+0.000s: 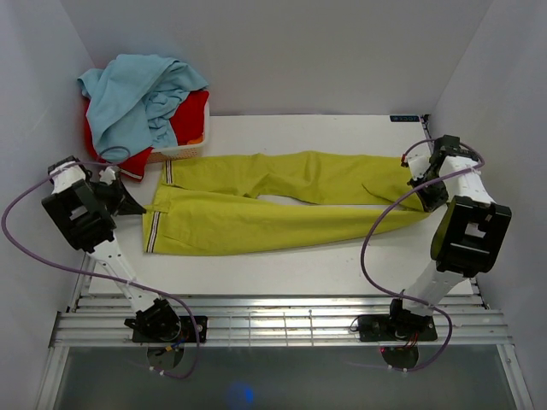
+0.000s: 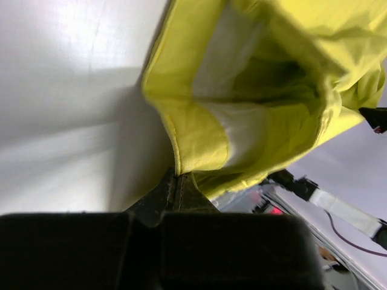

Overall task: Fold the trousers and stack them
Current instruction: Flatten the trousers out

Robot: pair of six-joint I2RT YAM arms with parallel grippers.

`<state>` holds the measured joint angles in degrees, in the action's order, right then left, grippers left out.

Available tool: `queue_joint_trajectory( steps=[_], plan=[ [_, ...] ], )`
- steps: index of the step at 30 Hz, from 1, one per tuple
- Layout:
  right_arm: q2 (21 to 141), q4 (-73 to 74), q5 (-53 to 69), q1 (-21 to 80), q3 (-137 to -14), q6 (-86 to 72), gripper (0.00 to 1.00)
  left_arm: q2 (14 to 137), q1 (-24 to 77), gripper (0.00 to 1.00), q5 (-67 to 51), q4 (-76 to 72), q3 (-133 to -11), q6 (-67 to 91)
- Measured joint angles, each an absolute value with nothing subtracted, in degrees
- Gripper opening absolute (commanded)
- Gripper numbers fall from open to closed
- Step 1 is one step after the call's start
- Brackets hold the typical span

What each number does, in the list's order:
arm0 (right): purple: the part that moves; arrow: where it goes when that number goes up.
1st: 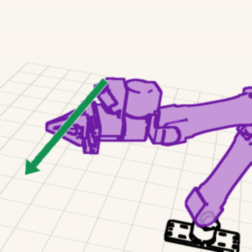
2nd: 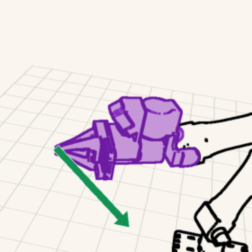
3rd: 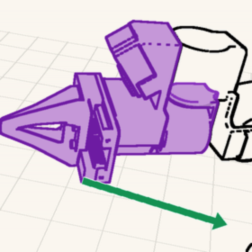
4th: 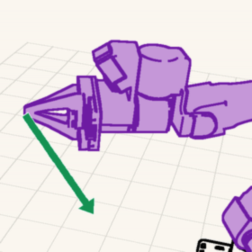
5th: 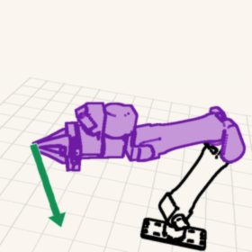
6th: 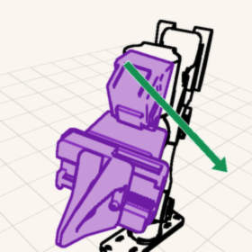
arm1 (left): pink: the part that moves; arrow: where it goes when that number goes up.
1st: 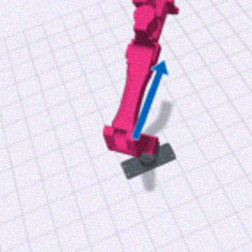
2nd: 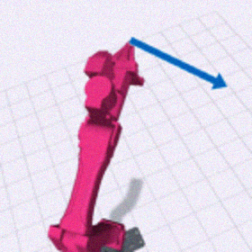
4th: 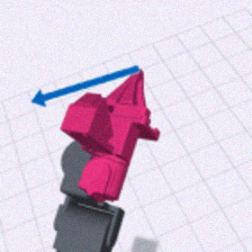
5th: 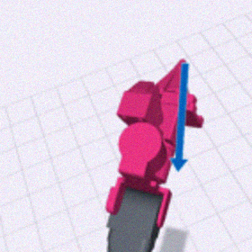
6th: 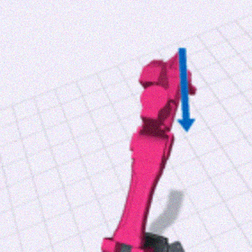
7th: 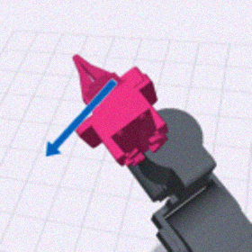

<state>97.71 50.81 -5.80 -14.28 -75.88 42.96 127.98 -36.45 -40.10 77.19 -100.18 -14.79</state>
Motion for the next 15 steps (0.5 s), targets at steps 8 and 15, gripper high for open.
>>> queue_joint_trajectory(
  steps=[8, 15],
  plan=[
    [110.8, 52.9, -5.1, -14.5, -87.8, 40.4, 0.24, 135.4, -31.9, 0.49, -36.3, 75.3, -119.2, -15.3],
    [102.2, 50.6, -7.3, -15.4, -72.2, 42.8, 0.33, 125.4, -33.8, 0.54, -35.4, 69.8, -101.2, -24.2]
  ],
)
